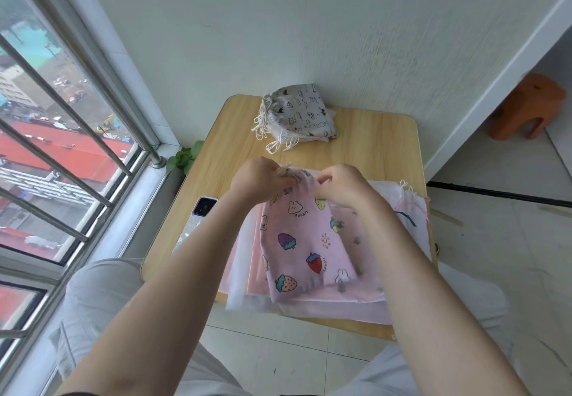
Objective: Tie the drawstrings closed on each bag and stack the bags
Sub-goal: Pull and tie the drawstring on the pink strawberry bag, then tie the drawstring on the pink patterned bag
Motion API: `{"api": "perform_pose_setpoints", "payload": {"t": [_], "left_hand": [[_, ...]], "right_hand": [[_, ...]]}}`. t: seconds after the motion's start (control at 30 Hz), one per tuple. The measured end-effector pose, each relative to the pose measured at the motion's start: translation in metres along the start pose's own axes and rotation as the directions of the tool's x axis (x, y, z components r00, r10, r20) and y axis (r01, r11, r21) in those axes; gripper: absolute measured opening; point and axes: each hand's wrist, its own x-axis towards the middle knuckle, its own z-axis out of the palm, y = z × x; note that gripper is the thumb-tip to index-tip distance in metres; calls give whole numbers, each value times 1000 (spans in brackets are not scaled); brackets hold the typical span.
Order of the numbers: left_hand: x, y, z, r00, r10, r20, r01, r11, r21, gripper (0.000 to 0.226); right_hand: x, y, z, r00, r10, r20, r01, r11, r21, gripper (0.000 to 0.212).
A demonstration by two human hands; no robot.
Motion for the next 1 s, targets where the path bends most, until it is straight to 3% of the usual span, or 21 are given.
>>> {"api": "perform_pose_setpoints", "payload": {"t": [0.1,0.2,0.27,0.33,0.43,0.63,0.7,0.77,0.87,0.93,1.0], "left_hand": [[19,6,-6,996,-94,5,94,991,-95,48],[44,16,-14,984,-174,38,177,929,-327,42],[64,23,-22,972,-234,35,209,782,-587,35],[80,29,-30,953,-300,41,226,616,-754,29],[103,32,-34,920,-381,92,282,480,-831,22],[109,23,-21,936,-343,77,248,490,-836,20],[97,19,-12,932,-363,0,216,554,-804,14],[86,15,1,944,-326,-48,209,704,-679,9],[64,11,29,989,-66,132,93,972,-214,10],[48,5,50,976,55,210,-66,997,43,10],[31,0,67,974,106,201,-134,982,131,18]], "right_hand": [[25,5,-11,990,110,-87,-130,952,-278,32],[57,-10,-35,951,101,-290,-205,913,-352,21],[79,-28,-54,903,19,-429,-153,947,-281,18],[95,-45,-68,857,-96,-507,-24,974,-224,29],[112,-59,-71,896,-183,-405,121,978,-173,55],[120,-38,-48,938,-103,-329,84,994,-71,31],[110,-29,-41,948,-59,-313,45,998,-54,21],[99,-21,-35,956,-21,-293,7,999,-49,18],[75,-9,-19,993,53,-107,-60,996,-60,21],[61,0,-6,992,107,65,-97,985,-143,20],[48,14,6,985,139,99,-110,962,-250,21]]}}
